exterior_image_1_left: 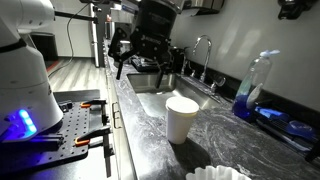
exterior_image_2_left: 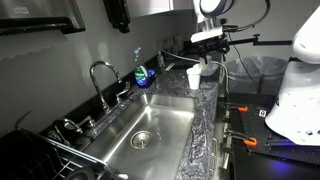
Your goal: Pick up the cup from the bowl and put it in the other cups
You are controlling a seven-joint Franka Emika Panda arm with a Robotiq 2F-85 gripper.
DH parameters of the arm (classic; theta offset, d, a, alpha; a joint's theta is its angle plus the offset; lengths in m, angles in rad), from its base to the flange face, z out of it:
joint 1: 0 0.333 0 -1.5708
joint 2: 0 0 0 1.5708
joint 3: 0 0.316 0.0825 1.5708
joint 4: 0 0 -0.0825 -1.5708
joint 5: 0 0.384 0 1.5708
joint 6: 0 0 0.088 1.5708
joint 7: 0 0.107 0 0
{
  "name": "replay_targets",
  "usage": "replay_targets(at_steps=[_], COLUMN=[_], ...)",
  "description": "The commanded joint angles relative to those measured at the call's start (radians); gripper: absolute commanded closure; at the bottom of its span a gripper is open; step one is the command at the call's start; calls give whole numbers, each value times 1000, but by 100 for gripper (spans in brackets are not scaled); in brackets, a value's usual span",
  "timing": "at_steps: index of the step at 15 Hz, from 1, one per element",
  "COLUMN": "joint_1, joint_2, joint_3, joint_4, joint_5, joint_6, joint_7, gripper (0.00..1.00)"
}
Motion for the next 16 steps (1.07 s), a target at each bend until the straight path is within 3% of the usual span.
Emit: replay_targets(at_steps=[1,4,7,13,16], joint_1=[-41,-49,-27,-20,-35], joint_2=[53,91,71,74,147], joint_3=[-48,-102,-130,-131,-154], joint_4=[65,106,86,85,121], joint_5=[-67,-66,-68,-68,-49], joint_6=[1,-8,-3,-3,50], joint_7=[139,210,173,172,222], gripper=[0,0,0,0,0])
